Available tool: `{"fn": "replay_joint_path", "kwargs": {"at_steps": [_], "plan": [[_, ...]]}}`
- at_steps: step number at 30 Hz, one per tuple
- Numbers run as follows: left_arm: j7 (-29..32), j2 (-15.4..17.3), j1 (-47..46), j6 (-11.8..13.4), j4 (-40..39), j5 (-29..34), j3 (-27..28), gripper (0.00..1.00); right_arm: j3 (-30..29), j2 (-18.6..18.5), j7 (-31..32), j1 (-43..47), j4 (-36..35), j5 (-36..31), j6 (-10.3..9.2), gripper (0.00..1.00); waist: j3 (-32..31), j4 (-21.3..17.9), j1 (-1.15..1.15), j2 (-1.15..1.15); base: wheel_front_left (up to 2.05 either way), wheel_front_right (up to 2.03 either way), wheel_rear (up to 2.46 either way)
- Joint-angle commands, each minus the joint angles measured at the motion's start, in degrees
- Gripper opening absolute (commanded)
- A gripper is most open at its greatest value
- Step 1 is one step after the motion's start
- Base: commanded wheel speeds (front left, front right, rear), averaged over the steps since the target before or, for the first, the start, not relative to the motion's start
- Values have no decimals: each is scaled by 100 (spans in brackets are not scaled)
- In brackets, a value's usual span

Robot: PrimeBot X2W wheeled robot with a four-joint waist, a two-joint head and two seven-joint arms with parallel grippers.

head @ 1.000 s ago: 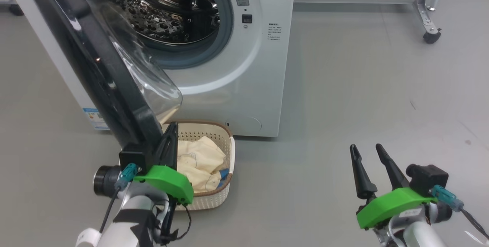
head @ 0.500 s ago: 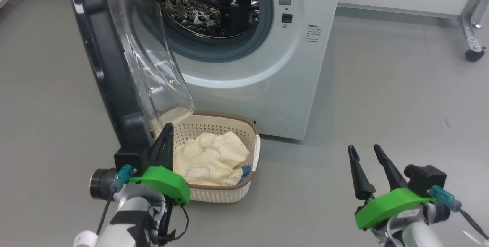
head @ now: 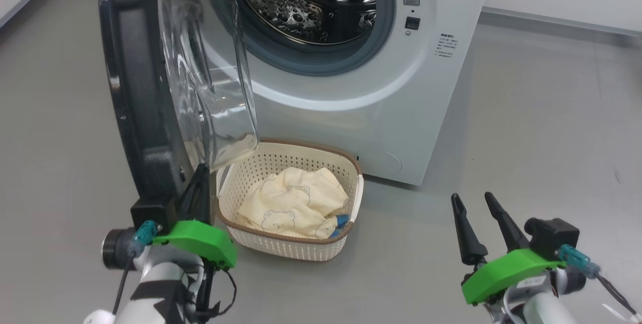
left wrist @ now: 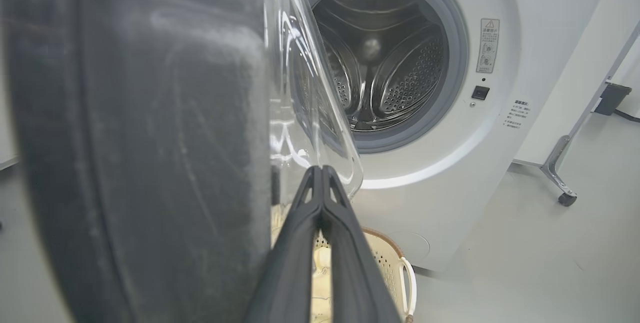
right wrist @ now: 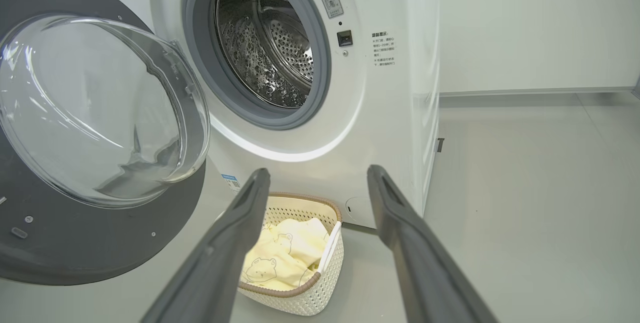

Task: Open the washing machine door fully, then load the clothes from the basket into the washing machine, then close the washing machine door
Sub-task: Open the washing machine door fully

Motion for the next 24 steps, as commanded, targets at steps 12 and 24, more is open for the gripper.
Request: {"fn": "replay_joint_path", "kwargs": {"at_steps": [12,24], "plan": [[-37,414,50,169,-374,-78,745,0,151,-3,-56,-259,-161,97,23,100,125,175,0,0,0,0,0],[-37,658,-12,225,-548,-156,1272,0,186,-3,-56,-358,-159,46,23,100,380,235,0,0,0,0,0]]}}
